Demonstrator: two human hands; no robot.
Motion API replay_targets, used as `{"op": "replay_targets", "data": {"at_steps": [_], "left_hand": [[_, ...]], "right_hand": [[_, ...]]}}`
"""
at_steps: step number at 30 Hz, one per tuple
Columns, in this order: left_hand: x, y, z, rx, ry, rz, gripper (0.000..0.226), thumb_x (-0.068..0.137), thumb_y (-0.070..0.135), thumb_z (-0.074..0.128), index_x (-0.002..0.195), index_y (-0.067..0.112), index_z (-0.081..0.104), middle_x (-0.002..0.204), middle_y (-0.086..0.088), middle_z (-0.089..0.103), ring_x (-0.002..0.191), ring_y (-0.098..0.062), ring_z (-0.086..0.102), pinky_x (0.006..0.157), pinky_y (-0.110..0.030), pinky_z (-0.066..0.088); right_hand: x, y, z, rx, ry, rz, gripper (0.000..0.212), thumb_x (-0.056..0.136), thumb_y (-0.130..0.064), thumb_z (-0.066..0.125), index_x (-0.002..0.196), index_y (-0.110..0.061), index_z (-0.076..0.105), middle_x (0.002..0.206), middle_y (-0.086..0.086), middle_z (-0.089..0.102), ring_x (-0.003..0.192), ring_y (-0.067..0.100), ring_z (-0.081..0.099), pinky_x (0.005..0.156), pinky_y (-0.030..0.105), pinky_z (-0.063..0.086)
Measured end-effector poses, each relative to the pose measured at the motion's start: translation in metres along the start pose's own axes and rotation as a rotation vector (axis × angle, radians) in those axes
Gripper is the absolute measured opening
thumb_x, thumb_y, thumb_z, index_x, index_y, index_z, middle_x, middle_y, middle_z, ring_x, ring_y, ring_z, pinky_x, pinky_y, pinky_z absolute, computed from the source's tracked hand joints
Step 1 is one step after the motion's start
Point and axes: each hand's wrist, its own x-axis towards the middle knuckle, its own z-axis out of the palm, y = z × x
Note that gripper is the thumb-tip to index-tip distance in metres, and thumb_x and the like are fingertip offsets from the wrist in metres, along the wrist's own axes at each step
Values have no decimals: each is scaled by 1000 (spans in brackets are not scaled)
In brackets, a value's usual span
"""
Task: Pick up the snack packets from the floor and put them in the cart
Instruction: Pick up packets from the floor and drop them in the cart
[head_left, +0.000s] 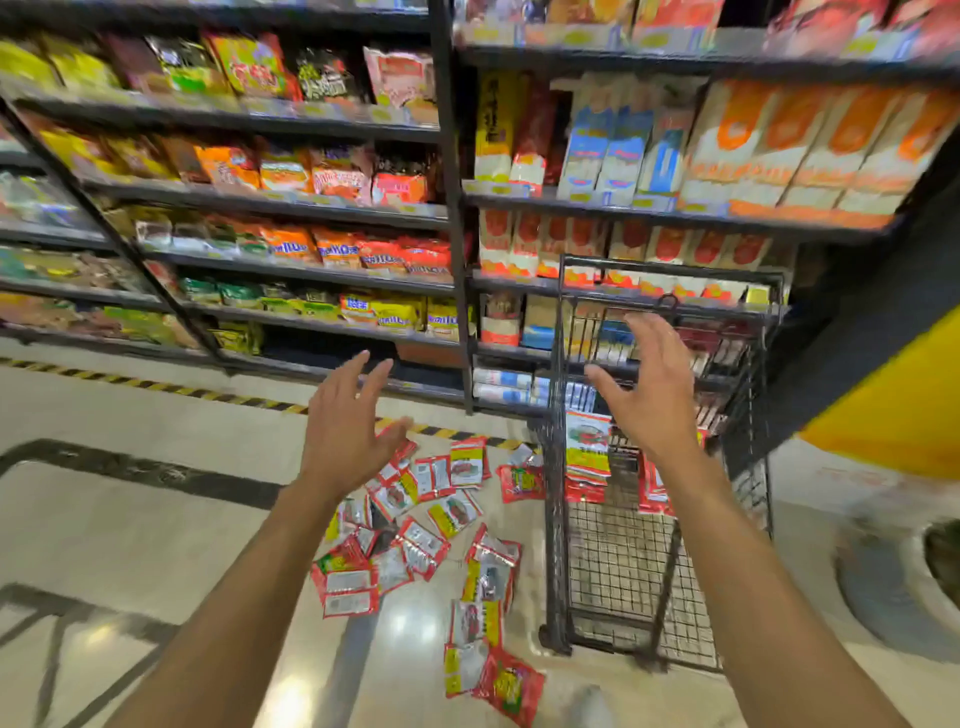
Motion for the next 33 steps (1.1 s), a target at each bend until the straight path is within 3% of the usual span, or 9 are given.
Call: {"op": "replay_targets", "data": {"at_steps": [8, 14, 20, 25, 30, 33], "left_hand": [[-67, -101, -90, 29, 27, 66, 80, 93, 55, 67, 159, 23, 35, 166, -12, 33, 152, -35, 32, 119, -54, 31], [-84, -166, -88, -5, -4, 40, 77, 93, 56, 67, 158, 28, 36, 164, -8, 37, 151, -31, 35, 120, -54, 33], [-65, -209, -35, -7, -116, 28, 79, 90, 60, 68, 156, 29, 38, 164, -8, 38, 149, -32, 38, 118, -57, 35], [-7, -232, 38, -23, -245, 57, 82, 86, 74, 47, 155, 29, 39, 161, -9, 43, 146, -35, 43, 116, -61, 35], [62, -251, 126, -30, -321, 177, 79, 88, 61, 58, 156, 25, 39, 162, -11, 42, 145, -37, 42, 115, -61, 36], [94, -256, 185, -40, -368, 232, 78, 89, 60, 58, 154, 20, 43, 159, -15, 46, 143, -41, 45, 113, -64, 38]], "right_hand": [[-85, -144, 42, -16, 48, 17, 71, 92, -43, 75, 151, -18, 45, 159, 14, 40, 149, 31, 32, 121, 51, 30], [-108, -182, 97, 4, 21, 3, 66, 91, -40, 77, 146, -15, 49, 150, 12, 47, 141, 33, 42, 114, 54, 40], [-107, -167, 180, 29, -28, 113, 69, 91, -45, 74, 147, -16, 47, 152, 11, 45, 141, 32, 42, 113, 55, 42], [-94, -122, 267, 62, -54, 242, 69, 92, -50, 68, 148, -15, 47, 149, 13, 47, 138, 34, 45, 110, 58, 43], [-70, -57, 345, 70, -36, 284, 63, 97, -49, 67, 142, -6, 54, 142, 15, 53, 134, 34, 50, 110, 53, 44], [-60, -13, 382, 35, -49, 366, 66, 95, -49, 72, 147, -14, 52, 149, 9, 51, 141, 29, 45, 116, 48, 38]]}}
